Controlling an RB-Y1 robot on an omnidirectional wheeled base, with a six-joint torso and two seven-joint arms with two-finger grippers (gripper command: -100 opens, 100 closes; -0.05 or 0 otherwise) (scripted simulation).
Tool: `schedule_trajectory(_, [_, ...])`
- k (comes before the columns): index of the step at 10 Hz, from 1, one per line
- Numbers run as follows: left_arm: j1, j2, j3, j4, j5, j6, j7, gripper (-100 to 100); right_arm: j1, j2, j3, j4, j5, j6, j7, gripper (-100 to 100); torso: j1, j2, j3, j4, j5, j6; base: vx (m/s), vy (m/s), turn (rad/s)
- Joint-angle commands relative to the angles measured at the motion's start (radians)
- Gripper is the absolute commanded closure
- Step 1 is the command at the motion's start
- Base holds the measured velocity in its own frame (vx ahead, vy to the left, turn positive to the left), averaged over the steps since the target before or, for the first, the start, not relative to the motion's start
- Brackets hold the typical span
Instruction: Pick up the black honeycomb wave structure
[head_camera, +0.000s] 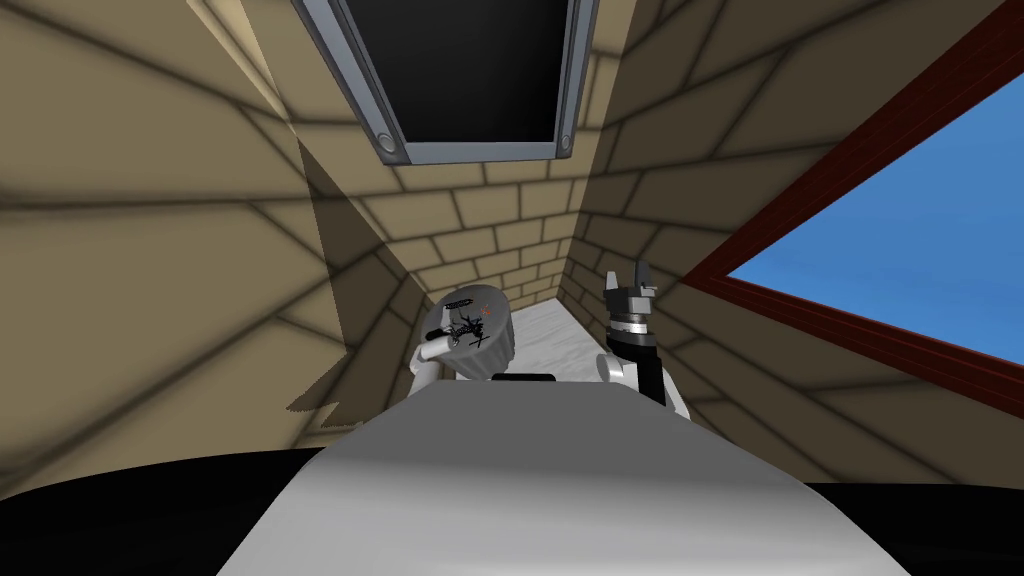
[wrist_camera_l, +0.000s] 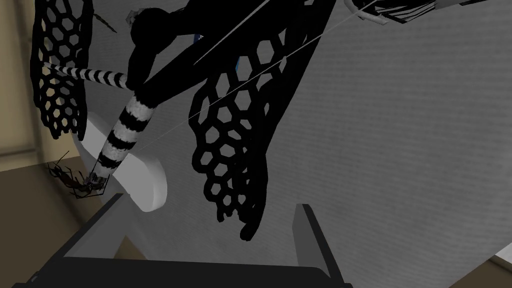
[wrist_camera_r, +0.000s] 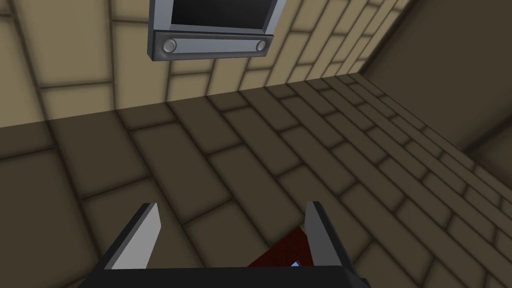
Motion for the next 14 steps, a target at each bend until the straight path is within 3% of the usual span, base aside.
schedule_trajectory(1, [-0.004, -0.002, -0.003, 0.031, -0.002, -0.032, -0.001, -100, 0.000, 0.000, 0.000, 0.000, 0.000, 0.000, 0.000, 0, 0.000, 0.000, 0.000, 0.000, 0.000, 0.000, 0.005, -0.007, 0.019])
schedule_trajectory(2, [-0.006, -0.005, -0.006, 0.053, -0.003, -0.053, -0.002, -100, 0.000, 0.000, 0.000, 0.000, 0.000, 0.000, 0.000, 0, 0.000, 0.000, 0.000, 0.000, 0.000, 0.000, 0.008, -0.010, 0.030])
schedule_trajectory(3, [-0.006, -0.003, -0.005, 0.042, -0.002, -0.040, -0.001, -100, 0.000, 0.000, 0.000, 0.000, 0.000, 0.000, 0.000, 0, 0.000, 0.000, 0.000, 0.000, 0.000, 0.000, 0.003, -0.005, 0.010])
schedule_trajectory(4, [-0.006, -0.003, -0.005, 0.044, -0.002, -0.044, -0.001, 100, 0.000, 0.000, 0.000, 0.000, 0.000, 0.000, 0.000, 0, 0.000, 0.000, 0.000, 0.000, 0.000, 0.000, 0.000, 0.000, 0.000])
schedule_trajectory(8, [-0.004, -0.004, -0.005, 0.046, -0.002, -0.041, -0.001, 100, 0.000, 0.000, 0.000, 0.000, 0.000, 0.000, 0.000, 0, 0.000, 0.001, 0.001, 0.002, -0.001, 0.000, -0.001, -0.001, 0.001])
schedule_trajectory(9, [-0.004, -0.004, -0.005, 0.046, -0.002, -0.041, -0.001, 0, 0.000, 0.000, 0.000, 0.000, 0.000, 0.000, 0.000, 0, 0.000, 0.001, 0.001, 0.002, -0.001, 0.000, 0.000, 0.000, 0.000])
schedule_trajectory(10, [-0.002, -0.001, -0.002, 0.016, -0.001, -0.017, 0.000, 100, 0.000, 0.000, 0.000, 0.000, 0.000, 0.000, 0.000, 0, 0.000, 0.001, 0.001, 0.002, -0.001, 0.000, 0.001, 0.012, -0.025])
schedule_trajectory(12, [0.000, 0.002, 0.002, -0.013, 0.001, 0.011, 0.000, 100, 0.000, 0.000, 0.000, 0.000, 0.000, 0.000, 0.000, 0, 0.000, 0.002, 0.002, 0.002, -0.002, 0.000, -0.007, 0.009, -0.026])
schedule_trajectory(13, [0.001, 0.001, 0.001, -0.005, 0.000, 0.001, 0.000, 100, 0.000, 0.000, 0.000, 0.000, 0.000, 0.000, 0.000, 0, 0.000, 0.002, 0.002, 0.003, -0.002, 0.000, 0.000, 0.000, 0.000])
schedule_trajectory(14, [0.000, 0.001, 0.001, -0.009, 0.000, 0.005, 0.000, 0, 0.000, 0.000, 0.000, 0.000, 0.000, 0.000, 0.000, 0, -0.001, 0.002, 0.002, 0.002, -0.001, 0.000, 0.000, 0.000, 0.000])
